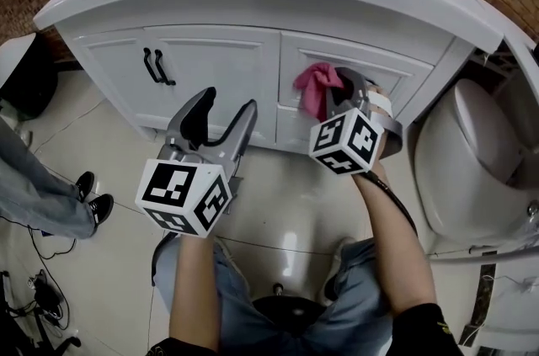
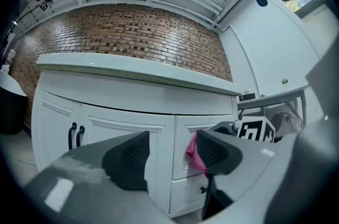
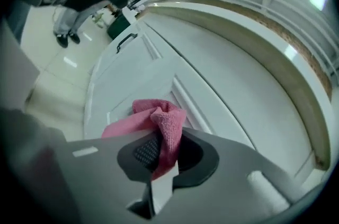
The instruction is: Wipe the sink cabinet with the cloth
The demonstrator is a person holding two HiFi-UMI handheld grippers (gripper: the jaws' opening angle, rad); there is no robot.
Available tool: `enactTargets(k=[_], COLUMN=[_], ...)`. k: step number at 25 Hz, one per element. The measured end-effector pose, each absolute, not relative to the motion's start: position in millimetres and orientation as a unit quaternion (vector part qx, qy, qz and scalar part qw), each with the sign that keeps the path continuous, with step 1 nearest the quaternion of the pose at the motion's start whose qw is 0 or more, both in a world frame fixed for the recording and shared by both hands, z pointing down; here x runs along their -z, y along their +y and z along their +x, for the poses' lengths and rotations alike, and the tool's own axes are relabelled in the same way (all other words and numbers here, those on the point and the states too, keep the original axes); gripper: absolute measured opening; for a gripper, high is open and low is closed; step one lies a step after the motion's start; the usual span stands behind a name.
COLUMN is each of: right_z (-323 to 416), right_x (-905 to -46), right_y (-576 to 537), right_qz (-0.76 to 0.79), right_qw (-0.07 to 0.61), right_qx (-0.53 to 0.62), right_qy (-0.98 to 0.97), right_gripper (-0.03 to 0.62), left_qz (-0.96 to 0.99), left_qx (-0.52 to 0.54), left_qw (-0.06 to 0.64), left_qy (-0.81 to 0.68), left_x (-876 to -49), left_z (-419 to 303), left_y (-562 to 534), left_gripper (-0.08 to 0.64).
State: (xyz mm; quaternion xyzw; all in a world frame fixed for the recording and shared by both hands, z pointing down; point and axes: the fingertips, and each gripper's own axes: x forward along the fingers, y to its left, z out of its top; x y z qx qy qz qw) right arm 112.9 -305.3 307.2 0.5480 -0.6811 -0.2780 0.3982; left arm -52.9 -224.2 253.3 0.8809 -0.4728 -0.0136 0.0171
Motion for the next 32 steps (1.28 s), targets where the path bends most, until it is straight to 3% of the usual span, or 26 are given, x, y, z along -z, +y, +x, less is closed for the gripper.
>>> enactTargets(k=[7,18,23,27,32], right_z=[140.9,279.5,324.7,287.3,143.0], right_x=[-301.3,-290.7,-300.5,-294.0,-292.5], right_y=[-279.5,-254.5,-248.2,-246.9,-251.9], right_qz=[0.545,0.646,0.682,0.669,0.553], right_qw=[0.397,0.427,0.43,0.348,0.308], right_qx=[0.294,0.261,0.196,0.185,0.284], right_qy=[-0.677,-0.577,-0.559,-0.63,-0.72], right_gripper=[0.032,0.031,0.031,0.032,0.032], left_qz=[0.885,0.887,0.889,0.889,0.882], left_qx=[0.011,0.012,0.016,0.008,0.015], left_qw=[0.016,0.015,0.018,0.014,0.008], left_qy=[-0.465,-0.462,-0.458,-0.457,-0.472], left_x=[-253.7,-251.9,-253.0,-254.7,-247.0], left_z=[-39.1,-33.6,-26.1,-27.9,-46.8], left_y=[-226.6,-226.9,-228.7,-229.2,-223.6], left_gripper=[0.281,0.281,0.281,0.281,0.281])
